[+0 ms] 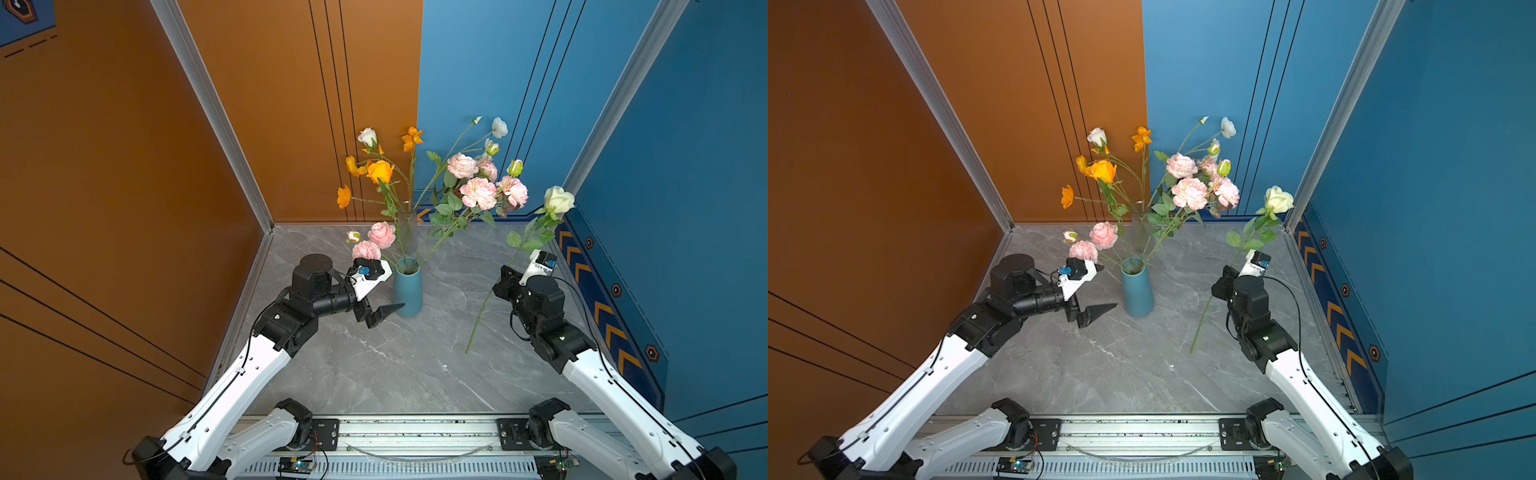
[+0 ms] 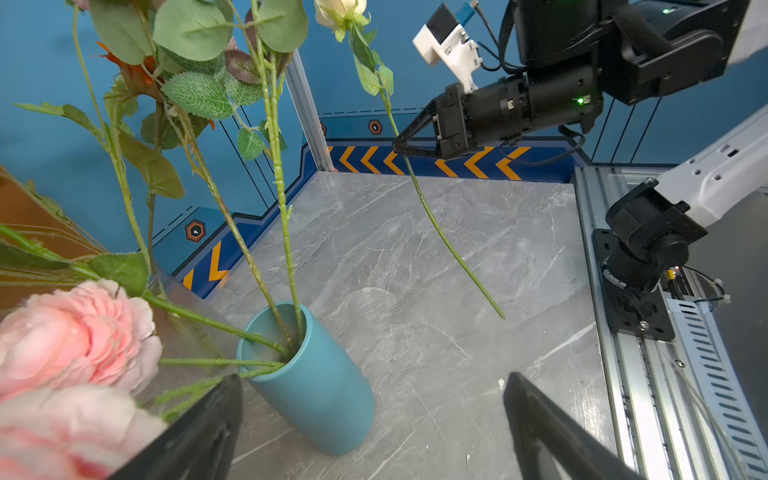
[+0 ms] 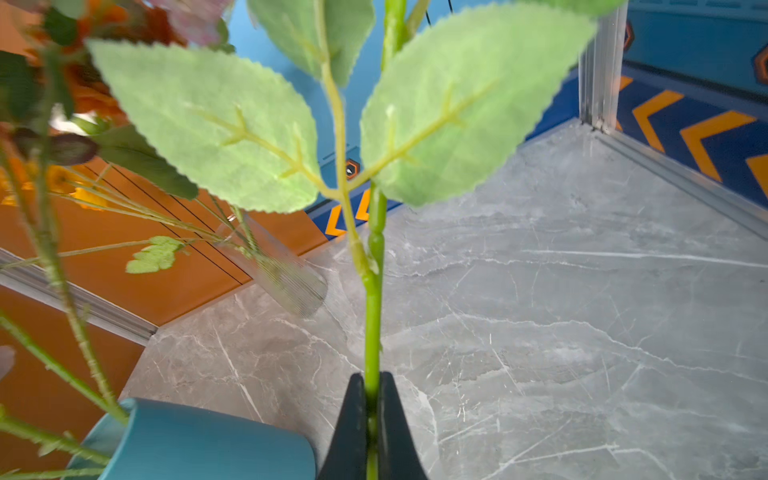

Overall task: Arrange the flowers into the vase
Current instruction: 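Lift the cream-white rose upright with the right gripper, then lower the cream-white rose stem into the teal vase with the right gripper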

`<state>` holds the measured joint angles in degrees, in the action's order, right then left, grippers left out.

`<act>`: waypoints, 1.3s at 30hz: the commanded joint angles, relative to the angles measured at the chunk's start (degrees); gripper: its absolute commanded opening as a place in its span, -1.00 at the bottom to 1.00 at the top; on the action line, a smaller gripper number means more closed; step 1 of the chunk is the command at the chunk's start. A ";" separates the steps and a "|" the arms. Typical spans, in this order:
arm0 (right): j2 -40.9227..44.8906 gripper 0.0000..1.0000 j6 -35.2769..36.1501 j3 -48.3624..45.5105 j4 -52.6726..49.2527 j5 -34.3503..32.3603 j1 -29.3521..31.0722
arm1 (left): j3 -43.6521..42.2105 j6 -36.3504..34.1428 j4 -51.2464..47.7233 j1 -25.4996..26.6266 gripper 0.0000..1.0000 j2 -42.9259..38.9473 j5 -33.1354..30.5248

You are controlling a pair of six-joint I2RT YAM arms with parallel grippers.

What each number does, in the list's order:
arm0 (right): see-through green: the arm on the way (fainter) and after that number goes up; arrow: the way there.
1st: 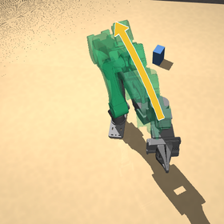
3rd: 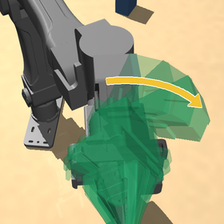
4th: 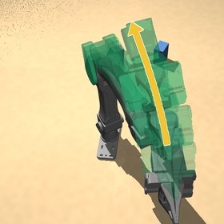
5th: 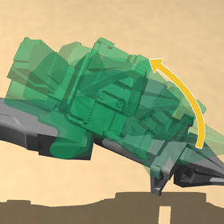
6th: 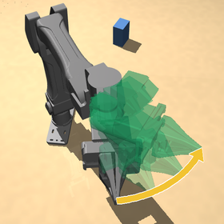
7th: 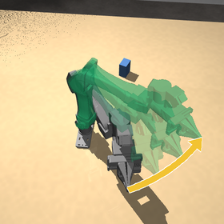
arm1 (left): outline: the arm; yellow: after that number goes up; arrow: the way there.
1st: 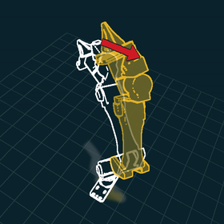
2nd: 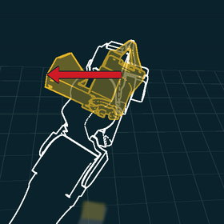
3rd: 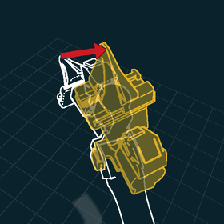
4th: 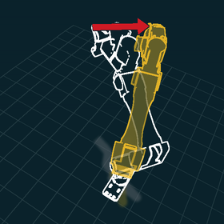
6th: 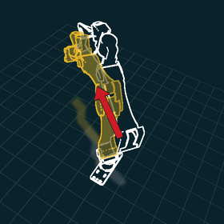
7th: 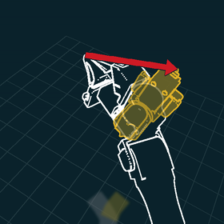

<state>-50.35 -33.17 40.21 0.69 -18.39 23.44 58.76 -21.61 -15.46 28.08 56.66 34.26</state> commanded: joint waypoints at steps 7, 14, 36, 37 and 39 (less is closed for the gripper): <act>5.72 -1.00 23.71 3.23 18.57 -24.46 19.71 | -1.73 2.88 4.13 -1.13 0.96 -0.24 5.10; 4.59 -1.00 38.47 1.60 34.78 -28.82 29.05 | -1.85 3.09 4.14 -1.37 0.95 -0.11 5.54; -27.23 -1.00 43.62 23.68 59.74 -0.69 29.82 | -2.16 4.60 7.07 -3.98 0.96 -1.38 7.59; -28.39 -1.00 43.92 24.22 60.93 -0.34 29.82 | -2.11 4.64 7.11 -4.08 0.96 -1.36 7.58; -30.38 -1.00 44.44 25.48 61.53 0.00 29.82 | -2.14 4.85 7.28 -4.34 0.96 -1.36 7.82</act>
<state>-79.05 9.56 63.16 56.73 -20.67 52.95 57.30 -17.87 -9.61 24.34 56.12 40.40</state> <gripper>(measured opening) 0.049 0.978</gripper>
